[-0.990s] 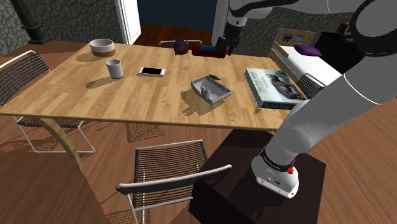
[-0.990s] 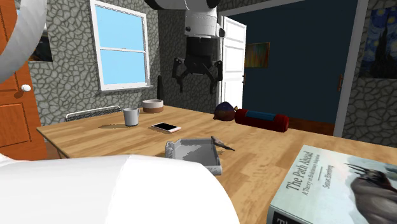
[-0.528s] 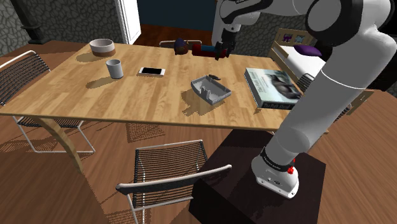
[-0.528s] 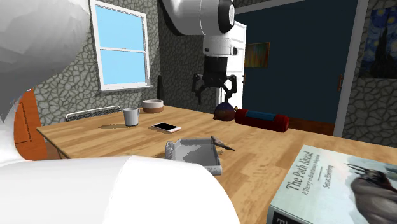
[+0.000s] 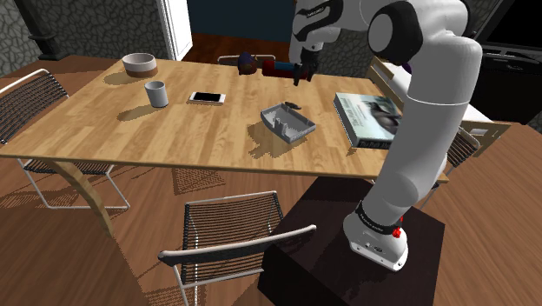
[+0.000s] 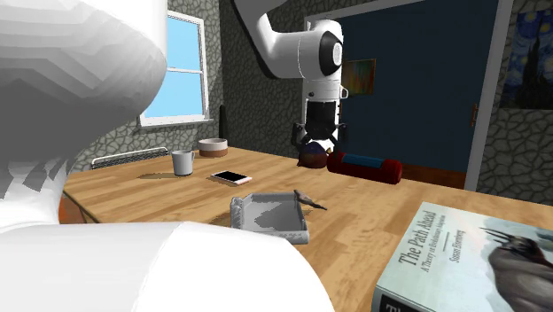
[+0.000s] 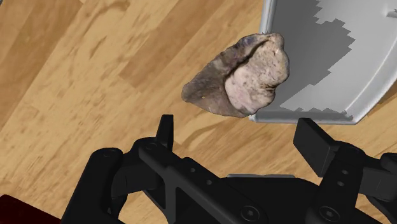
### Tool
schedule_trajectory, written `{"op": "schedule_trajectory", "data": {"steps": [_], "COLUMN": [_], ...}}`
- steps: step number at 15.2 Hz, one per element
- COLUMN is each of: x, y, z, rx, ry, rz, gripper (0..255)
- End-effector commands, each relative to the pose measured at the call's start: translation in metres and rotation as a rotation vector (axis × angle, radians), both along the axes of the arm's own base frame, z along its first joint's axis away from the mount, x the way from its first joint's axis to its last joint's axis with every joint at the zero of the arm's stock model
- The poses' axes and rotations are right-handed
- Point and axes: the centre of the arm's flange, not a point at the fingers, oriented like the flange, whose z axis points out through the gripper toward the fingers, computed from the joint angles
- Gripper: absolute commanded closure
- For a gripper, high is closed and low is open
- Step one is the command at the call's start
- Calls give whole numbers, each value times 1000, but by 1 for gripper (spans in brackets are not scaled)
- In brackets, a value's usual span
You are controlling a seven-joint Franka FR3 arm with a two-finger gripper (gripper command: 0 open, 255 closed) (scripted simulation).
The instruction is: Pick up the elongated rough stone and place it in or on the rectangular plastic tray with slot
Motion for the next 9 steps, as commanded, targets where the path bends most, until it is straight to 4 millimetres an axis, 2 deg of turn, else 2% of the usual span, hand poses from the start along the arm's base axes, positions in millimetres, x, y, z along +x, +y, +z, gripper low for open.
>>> {"op": "schedule_trajectory", "data": {"steps": [1,6,9], "x": [3,4,4], "y": [-5,-5,-5], "z": [-11,-38,-41], "rx": [-2,-2,-2], "ry": [2,2,2], "rz": [1,1,1], "gripper": [0,0,0]}}
